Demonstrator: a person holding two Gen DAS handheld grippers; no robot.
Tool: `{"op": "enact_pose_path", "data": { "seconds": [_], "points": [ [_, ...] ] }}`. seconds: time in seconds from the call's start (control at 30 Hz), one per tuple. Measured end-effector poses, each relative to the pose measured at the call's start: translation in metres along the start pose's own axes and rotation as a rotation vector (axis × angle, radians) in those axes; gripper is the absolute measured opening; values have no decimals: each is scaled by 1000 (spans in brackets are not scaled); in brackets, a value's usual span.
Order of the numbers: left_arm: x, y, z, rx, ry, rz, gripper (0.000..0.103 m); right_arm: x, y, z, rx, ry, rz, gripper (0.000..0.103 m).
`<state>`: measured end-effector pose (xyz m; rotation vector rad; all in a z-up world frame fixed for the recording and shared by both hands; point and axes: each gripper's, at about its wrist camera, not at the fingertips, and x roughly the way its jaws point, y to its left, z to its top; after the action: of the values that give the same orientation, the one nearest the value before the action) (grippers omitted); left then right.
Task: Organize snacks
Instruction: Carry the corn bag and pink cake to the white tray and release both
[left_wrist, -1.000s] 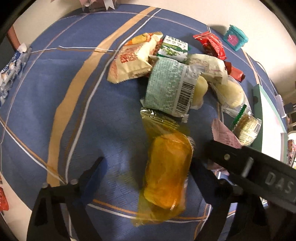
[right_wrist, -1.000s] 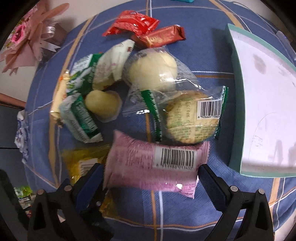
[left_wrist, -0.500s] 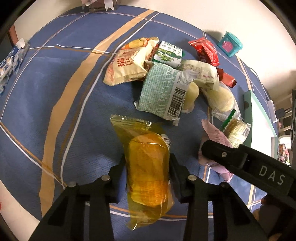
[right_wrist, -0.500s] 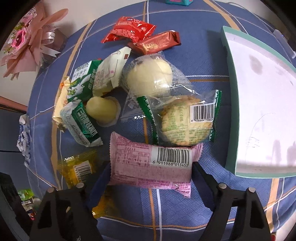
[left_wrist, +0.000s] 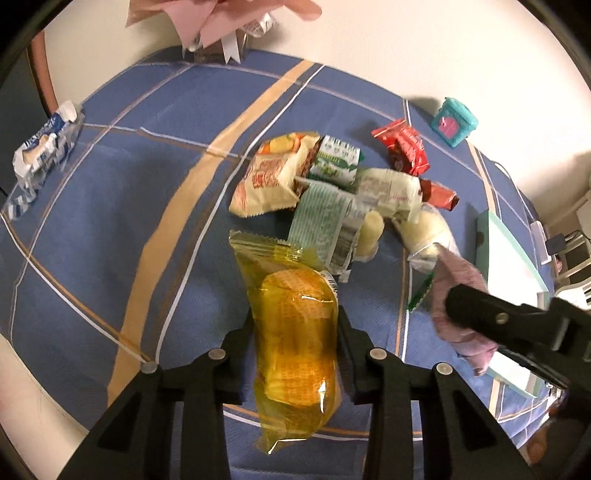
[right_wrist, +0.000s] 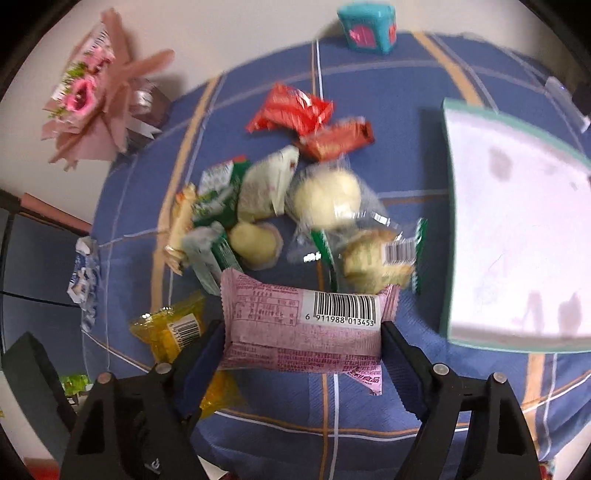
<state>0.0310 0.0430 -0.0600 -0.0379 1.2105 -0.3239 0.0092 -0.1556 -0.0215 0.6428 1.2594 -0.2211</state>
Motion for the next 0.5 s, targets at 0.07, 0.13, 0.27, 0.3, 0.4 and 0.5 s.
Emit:
{"op": "enact_pose_path", "data": {
  "seconds": [0.07, 0.13, 0.27, 0.3, 0.4, 0.5],
  "points": [
    [-8, -2, 0, 3, -19, 1, 38, -12, -3, 0, 1, -22, 7, 85],
    [-16, -5, 0, 13, -41, 7, 38, -21, -7, -1, 9, -36, 18, 85],
    [-31, -25, 6, 54, -79, 1, 38, -26, -23, 1, 42, -57, -4, 85],
    [-34, -32, 8, 69, -85, -5, 38, -26, -29, 4, 60, -64, -15, 85],
    [-39, -59, 16, 121, -91, -24, 38, -31, -56, 12, 125, -87, -43, 85],
    [-43, -92, 23, 183, -98, -39, 38, -44, -87, 17, 190, -119, -87, 84]
  ]
}}
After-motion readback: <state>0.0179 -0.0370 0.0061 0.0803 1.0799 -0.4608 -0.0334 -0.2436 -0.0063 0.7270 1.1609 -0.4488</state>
